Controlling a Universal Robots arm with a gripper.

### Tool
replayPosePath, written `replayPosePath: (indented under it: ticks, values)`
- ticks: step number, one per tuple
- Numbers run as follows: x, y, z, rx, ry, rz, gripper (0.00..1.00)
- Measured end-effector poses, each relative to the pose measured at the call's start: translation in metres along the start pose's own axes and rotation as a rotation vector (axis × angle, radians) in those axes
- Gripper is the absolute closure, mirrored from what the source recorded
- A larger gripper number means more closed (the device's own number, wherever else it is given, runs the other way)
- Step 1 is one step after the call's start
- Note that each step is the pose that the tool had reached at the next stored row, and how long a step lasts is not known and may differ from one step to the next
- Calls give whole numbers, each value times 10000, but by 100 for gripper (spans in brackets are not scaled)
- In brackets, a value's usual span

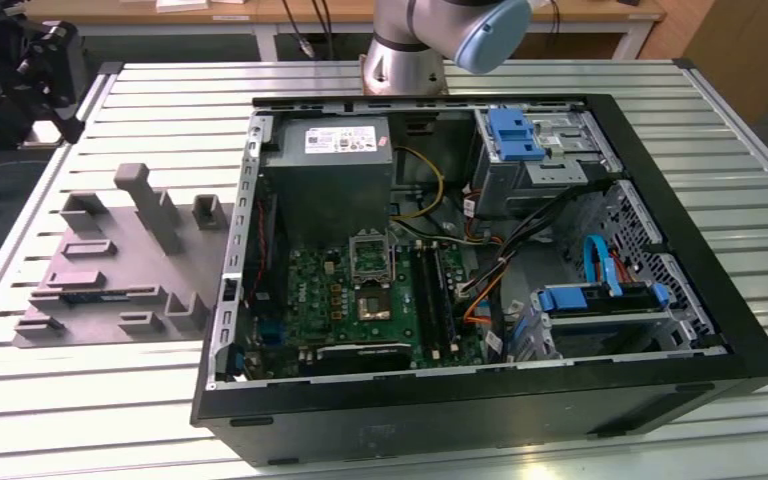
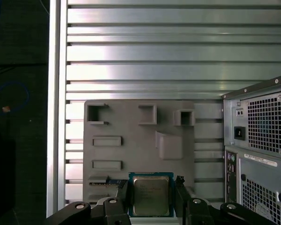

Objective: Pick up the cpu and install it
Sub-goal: 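Pick up the cpu and move it towards the insertion slot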

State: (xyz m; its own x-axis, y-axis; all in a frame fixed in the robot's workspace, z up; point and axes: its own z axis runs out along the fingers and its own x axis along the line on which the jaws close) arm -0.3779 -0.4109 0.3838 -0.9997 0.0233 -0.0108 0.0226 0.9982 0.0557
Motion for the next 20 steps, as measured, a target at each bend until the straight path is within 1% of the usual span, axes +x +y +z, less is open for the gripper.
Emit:
replayPosePath:
  ticks: [20]
  values:
    - [-82,2,1,0,0,0,53]
